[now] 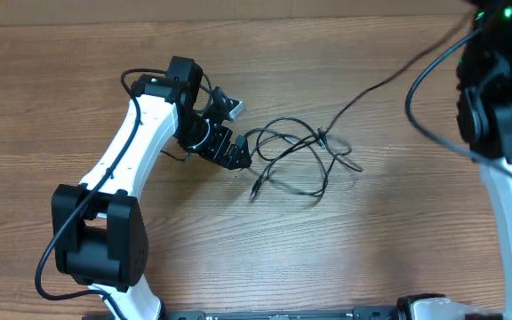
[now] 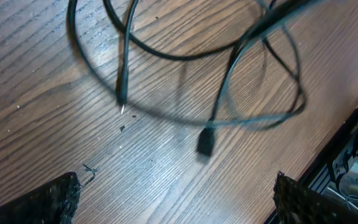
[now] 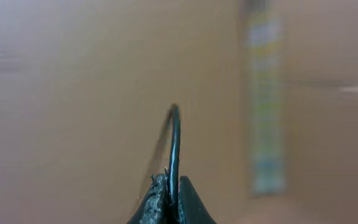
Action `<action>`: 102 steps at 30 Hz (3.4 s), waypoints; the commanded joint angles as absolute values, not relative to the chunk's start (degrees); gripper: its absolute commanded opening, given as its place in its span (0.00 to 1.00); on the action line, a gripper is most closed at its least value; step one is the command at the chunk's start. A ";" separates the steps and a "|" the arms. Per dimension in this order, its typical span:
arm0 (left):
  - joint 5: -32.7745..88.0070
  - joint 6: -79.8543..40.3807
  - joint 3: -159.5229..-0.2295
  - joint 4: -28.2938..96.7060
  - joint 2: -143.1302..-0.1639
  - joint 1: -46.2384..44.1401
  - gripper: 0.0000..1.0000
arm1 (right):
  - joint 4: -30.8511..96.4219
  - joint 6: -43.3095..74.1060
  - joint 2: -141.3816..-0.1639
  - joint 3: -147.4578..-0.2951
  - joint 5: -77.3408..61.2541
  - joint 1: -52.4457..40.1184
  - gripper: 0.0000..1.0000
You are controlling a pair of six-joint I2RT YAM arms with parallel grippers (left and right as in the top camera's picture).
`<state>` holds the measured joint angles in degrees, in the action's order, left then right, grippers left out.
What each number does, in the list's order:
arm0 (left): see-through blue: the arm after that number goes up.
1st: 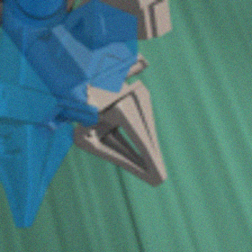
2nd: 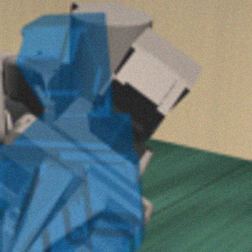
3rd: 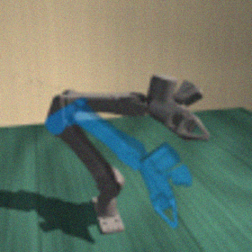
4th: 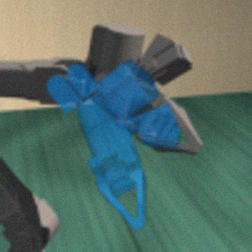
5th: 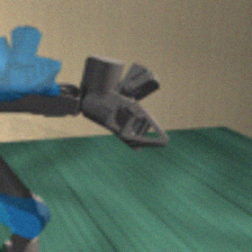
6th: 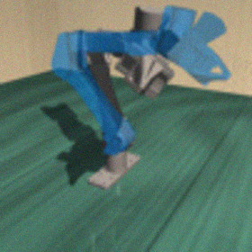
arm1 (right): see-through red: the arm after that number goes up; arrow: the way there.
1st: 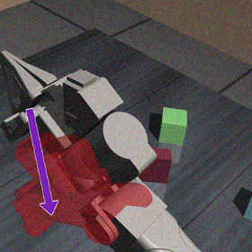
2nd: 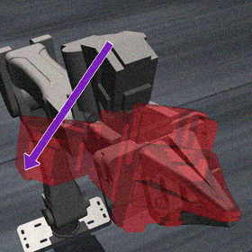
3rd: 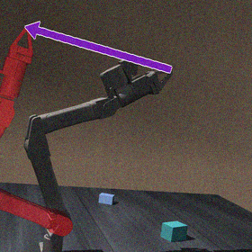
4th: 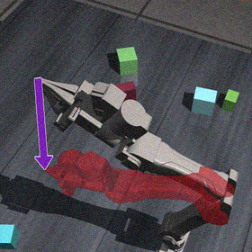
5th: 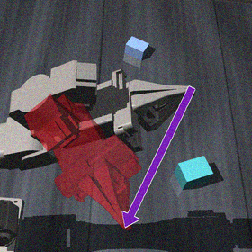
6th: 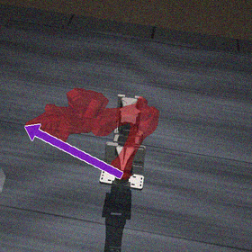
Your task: Untangle cables
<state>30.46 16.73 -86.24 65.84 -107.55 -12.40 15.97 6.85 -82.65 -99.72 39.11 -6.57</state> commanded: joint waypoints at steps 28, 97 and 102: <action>30.65 13.50 -86.28 60.51 -108.38 -13.52 0.99 | 58.85 14.37 -86.19 -101.21 9.19 8.75 0.94; 18.63 13.50 -86.28 58.83 -108.38 -13.52 1.00 | 49.52 73.12 -102.37 -62.94 3.22 0.80 0.67; 18.61 13.50 -86.28 58.83 -108.38 -13.52 0.99 | 49.54 73.12 -102.41 -62.94 3.86 0.80 0.66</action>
